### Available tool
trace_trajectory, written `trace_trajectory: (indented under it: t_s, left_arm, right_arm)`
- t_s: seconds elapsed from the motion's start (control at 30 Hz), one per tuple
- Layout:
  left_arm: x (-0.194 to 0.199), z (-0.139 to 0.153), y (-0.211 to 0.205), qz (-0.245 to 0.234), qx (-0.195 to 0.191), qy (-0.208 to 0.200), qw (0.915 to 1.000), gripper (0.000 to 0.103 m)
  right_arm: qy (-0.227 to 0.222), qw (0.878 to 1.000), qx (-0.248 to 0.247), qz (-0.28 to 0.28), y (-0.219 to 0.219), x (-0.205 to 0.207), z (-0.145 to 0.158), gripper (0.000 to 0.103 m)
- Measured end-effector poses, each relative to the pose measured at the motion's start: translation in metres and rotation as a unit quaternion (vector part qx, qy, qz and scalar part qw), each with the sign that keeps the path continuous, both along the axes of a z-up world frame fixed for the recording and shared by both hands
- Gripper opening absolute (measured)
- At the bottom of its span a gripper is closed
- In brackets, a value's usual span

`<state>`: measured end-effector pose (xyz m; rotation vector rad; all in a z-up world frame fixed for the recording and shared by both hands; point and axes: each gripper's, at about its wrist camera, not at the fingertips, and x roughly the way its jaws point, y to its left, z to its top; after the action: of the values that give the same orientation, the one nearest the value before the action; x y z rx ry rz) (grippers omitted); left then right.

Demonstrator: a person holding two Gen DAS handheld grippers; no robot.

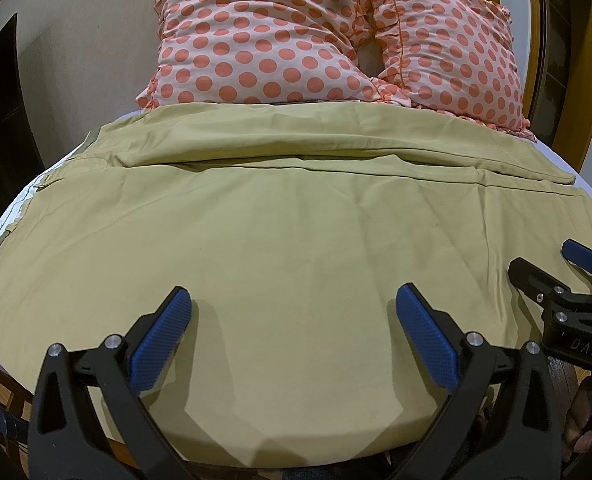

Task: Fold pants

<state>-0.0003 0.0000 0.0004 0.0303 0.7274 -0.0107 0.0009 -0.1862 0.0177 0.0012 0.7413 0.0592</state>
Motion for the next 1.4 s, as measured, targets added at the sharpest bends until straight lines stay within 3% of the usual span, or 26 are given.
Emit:
trace_trajectory:
  t_s: [1.3,1.4]
  left_arm:
    - [0.0,0.0,0.0,0.0,0.0,0.0,1.0,0.101]
    - [0.001,0.001,0.001,-0.003,-0.001,0.005,1.0,0.101]
  right_arm:
    - [-0.003,1.0,0.0,-0.001,0.002,0.0,-0.001,0.102]
    - [-0.007,1.0,0.001,0.018,-0.009,0.003,0.007,0.102]
